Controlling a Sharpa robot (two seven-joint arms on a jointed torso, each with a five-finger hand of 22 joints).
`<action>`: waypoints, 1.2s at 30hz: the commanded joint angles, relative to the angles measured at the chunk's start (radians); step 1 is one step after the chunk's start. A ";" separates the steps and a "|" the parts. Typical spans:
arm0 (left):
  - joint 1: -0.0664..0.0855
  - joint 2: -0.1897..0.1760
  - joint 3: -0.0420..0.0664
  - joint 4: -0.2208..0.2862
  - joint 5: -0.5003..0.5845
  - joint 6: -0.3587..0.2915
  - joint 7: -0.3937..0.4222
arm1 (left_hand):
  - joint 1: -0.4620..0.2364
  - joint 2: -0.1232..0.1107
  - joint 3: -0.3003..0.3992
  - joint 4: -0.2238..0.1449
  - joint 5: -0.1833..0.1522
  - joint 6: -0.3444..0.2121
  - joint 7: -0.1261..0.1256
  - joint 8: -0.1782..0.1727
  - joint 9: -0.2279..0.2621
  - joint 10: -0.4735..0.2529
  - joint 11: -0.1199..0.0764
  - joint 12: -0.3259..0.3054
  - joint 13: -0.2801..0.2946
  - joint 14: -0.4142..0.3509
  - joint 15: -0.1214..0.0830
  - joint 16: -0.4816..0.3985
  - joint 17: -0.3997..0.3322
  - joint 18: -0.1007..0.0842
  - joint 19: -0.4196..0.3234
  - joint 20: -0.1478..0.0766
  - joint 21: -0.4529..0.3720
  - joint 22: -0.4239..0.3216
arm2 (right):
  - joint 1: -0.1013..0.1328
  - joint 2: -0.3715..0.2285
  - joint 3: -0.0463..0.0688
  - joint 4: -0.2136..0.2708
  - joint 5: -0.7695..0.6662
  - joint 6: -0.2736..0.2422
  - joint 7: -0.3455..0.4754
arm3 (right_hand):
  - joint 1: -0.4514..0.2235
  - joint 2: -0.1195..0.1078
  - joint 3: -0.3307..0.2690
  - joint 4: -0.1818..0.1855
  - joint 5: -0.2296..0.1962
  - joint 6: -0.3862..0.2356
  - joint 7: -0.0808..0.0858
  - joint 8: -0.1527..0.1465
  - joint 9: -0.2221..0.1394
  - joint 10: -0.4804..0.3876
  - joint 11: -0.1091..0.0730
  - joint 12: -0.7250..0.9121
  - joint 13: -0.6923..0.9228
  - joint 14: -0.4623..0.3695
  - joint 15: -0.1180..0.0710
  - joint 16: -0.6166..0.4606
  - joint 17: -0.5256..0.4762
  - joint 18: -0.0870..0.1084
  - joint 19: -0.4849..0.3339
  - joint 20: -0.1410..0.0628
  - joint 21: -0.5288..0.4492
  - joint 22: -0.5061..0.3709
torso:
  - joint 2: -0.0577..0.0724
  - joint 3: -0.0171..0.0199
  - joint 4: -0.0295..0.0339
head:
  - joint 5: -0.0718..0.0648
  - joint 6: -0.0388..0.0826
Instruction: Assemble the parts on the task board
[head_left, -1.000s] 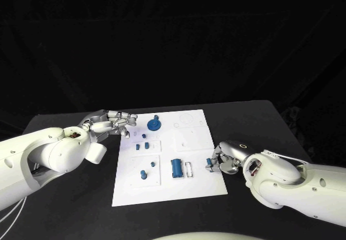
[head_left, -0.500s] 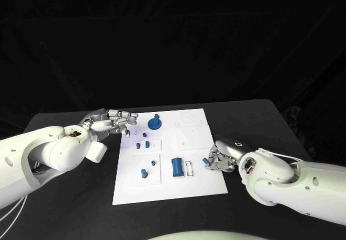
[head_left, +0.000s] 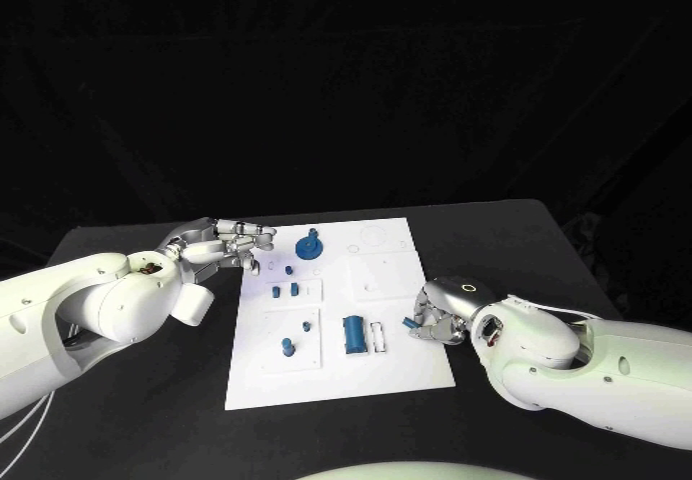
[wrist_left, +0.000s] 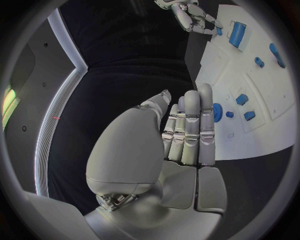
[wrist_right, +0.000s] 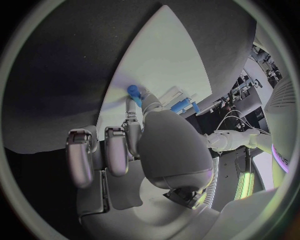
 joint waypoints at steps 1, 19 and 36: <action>0.000 0.001 0.001 0.004 0.001 0.014 0.008 | -0.002 0.005 0.000 0.006 -0.001 -0.009 -0.001 0.007 -0.001 -0.009 -0.001 0.003 0.001 -0.009 0.002 -0.004 -0.002 0.014 0.001 0.007 -0.005 -0.001 | -0.016 -0.002 -0.015 -0.015 0.003 0.074 -0.065 | 0.006 0.022 0.014 0.004 0.007 0.007 -0.002 -0.004 -0.029 -0.001 -0.005 0.002 -0.051 0.079 -0.002 0.005 0.140 -0.007 0.106 -0.001 0.005 0.263 | 0.001 0.0001 0.0006 | -0.001 0.002; 0.000 0.001 0.001 0.004 0.005 0.017 0.014 | 0.003 0.005 0.000 0.004 -0.001 -0.011 -0.001 0.008 -0.001 -0.012 -0.001 0.005 0.001 -0.010 0.001 -0.004 -0.002 0.014 0.001 0.007 -0.007 -0.002 | 0.007 -0.016 -0.013 0.056 0.268 -0.202 0.062 | 0.004 0.021 0.118 -0.008 0.031 0.021 -0.015 0.008 -0.024 0.016 -0.016 0.022 -0.038 0.084 -0.011 0.016 0.158 -0.007 0.106 -0.010 0.005 0.263 | 0.001 0.0000 0.0005 | -0.006 0.002; 0.000 0.001 0.001 0.005 0.006 0.017 0.014 | 0.003 0.005 0.000 0.004 -0.001 -0.011 -0.001 0.008 -0.001 -0.012 -0.001 0.005 0.001 -0.010 0.001 -0.004 -0.002 0.014 0.001 0.007 -0.007 -0.002 | 0.011 0.032 -0.013 0.051 0.394 -0.144 0.052 | -0.088 -0.006 0.140 0.033 0.091 0.028 -0.016 0.019 -0.017 0.023 -0.016 0.028 -0.033 0.084 -0.012 0.018 0.160 -0.007 0.106 -0.011 0.005 0.263 | 0.001 0.0007 -0.0004 | -0.002 -0.001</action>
